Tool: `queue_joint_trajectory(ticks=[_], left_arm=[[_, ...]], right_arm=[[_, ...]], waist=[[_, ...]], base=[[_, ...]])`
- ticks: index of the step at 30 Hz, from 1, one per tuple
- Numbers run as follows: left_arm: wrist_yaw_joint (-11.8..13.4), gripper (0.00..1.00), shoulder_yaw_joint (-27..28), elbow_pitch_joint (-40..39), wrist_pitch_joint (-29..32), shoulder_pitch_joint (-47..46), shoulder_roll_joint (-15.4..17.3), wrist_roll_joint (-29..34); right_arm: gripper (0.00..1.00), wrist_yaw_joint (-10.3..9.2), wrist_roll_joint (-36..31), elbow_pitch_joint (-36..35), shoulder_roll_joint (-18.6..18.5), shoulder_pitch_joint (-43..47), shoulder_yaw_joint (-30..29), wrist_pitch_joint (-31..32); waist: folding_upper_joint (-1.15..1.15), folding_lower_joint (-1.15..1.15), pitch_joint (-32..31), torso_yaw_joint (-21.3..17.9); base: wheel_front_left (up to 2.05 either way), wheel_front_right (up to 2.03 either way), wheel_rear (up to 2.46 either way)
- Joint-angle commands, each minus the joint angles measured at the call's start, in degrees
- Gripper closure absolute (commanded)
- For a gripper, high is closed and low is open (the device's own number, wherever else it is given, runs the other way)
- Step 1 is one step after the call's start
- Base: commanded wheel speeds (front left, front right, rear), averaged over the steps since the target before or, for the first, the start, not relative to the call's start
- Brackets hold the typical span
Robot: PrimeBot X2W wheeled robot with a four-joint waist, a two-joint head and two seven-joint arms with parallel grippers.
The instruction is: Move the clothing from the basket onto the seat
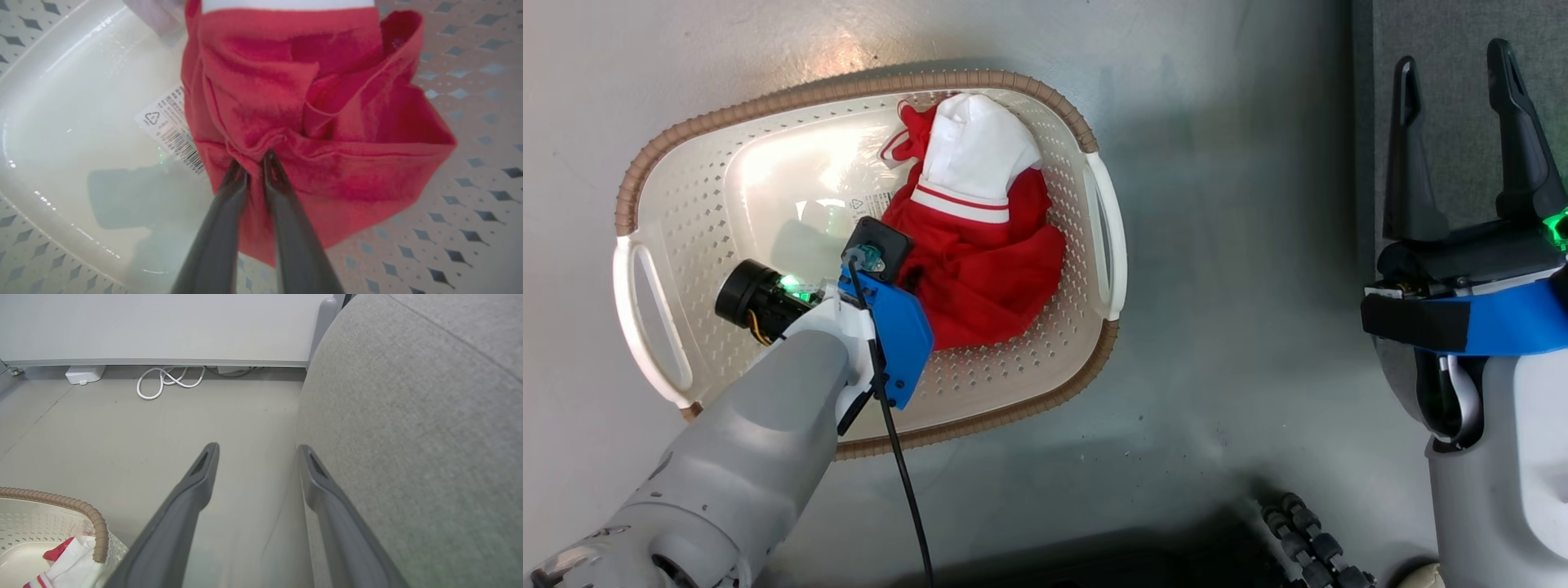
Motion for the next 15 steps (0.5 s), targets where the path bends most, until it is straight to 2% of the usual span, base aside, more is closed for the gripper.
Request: queue_joint_trajectory(ticks=[1, 15], left_arm=[[-0.08, 1.00, -0.30, -0.33, -0.19, -1.06, 0.26, 0.08], [-0.08, 1.00, -1.36, -3.83, -1.83, 0.04, -0.39, -0.20]], right_arm=[[0.00, 0.01, 0.17, 0.54, 0.01, -0.57, -0.44, 0.04], [0.00, 0.01, 0.43, 1.30, -0.03, -0.88, -0.57, 0.02]], waist=[[0.00, 0.00, -0.08, -0.05], [0.00, 0.00, -3.28, 1.23]], base=[[0.00, 0.00, 0.00], [0.00, 0.00, 0.00]])
